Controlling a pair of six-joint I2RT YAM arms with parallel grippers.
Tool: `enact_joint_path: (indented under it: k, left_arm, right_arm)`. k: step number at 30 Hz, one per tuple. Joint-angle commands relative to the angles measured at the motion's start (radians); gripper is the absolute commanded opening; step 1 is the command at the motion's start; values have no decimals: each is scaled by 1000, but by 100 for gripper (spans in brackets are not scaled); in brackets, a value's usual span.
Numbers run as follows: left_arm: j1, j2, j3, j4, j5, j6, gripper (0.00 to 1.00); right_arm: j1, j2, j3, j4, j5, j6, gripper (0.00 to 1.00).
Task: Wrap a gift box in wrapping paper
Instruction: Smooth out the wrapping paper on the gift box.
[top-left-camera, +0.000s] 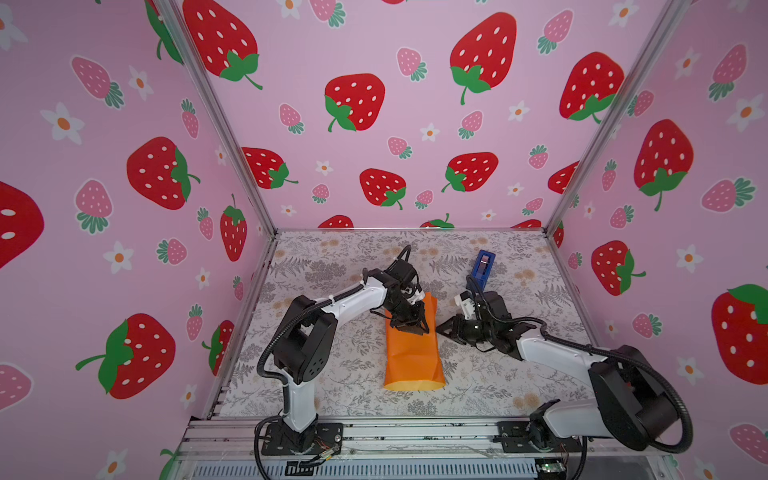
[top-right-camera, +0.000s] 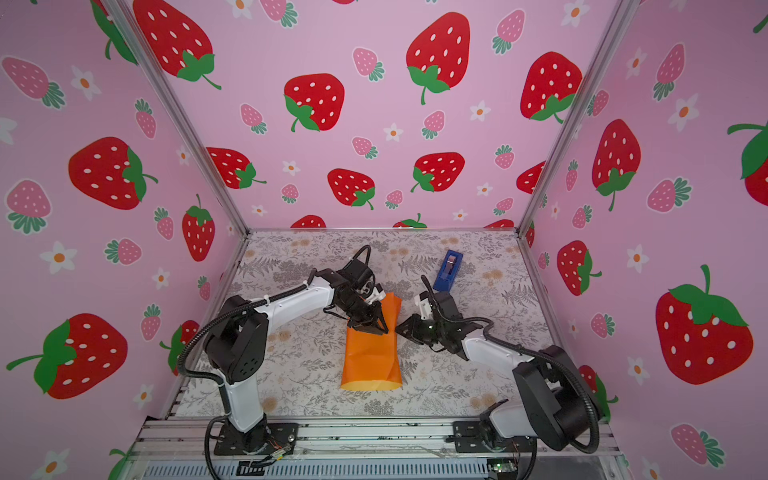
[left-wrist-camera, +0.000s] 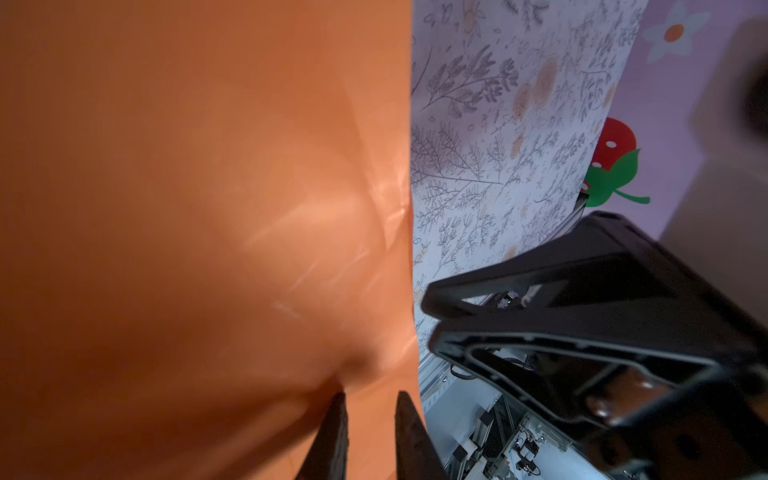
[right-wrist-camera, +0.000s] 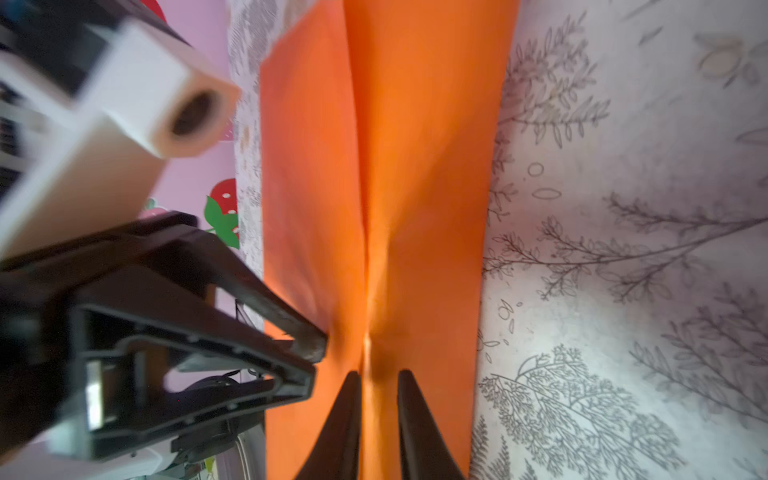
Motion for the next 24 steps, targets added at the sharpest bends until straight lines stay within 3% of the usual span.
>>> enact_joint_path:
  k: [1, 12, 24]
  left_arm:
    - [-17, 60, -52, -43, -76, 15, 23]
    - [-16, 54, -50, -44, -76, 17, 23]
    - [-16, 55, -25, -54, -71, 21, 23]
  right_arm:
    - [-21, -12, 25, 2, -31, -21, 26]
    - [-16, 124, 47, 48, -150, -49, 30]
    - [13, 162, 69, 57, -155, -48, 21]
